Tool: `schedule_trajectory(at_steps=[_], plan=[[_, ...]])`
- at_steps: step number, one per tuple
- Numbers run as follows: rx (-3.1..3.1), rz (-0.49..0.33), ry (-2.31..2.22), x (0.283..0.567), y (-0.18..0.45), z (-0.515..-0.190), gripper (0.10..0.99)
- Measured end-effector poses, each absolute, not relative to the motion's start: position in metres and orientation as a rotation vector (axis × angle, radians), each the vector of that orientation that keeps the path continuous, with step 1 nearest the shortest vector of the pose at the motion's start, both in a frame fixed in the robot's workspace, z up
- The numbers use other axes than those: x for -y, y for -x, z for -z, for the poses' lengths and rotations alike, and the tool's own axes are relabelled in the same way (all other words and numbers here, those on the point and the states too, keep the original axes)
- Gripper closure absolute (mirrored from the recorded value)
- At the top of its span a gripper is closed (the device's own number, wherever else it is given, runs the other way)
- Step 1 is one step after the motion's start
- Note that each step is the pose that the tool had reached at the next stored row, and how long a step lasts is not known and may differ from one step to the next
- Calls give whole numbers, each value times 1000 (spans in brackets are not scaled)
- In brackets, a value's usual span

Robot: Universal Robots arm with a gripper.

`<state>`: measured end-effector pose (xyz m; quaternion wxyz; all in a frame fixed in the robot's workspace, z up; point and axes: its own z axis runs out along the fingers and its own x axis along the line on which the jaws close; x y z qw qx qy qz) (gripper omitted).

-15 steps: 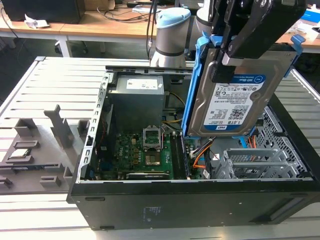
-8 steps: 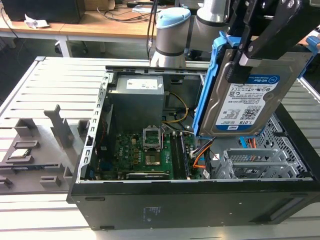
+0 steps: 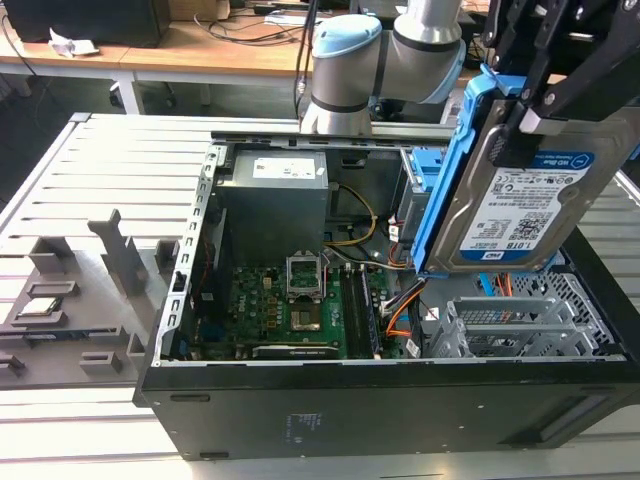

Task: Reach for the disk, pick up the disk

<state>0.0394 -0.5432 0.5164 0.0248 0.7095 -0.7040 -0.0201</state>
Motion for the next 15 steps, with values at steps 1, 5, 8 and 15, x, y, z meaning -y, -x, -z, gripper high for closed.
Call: schedule_trajectory(at_steps=[1, 5, 8, 15], plan=[[2177, 63, -2194, 543, -42, -516, 718], [2174, 70, -2191, 543, -56, -516, 718], [2172, 73, -2189, 543, -62, -516, 718], [2169, 80, -2186, 543, -77, -516, 718]])
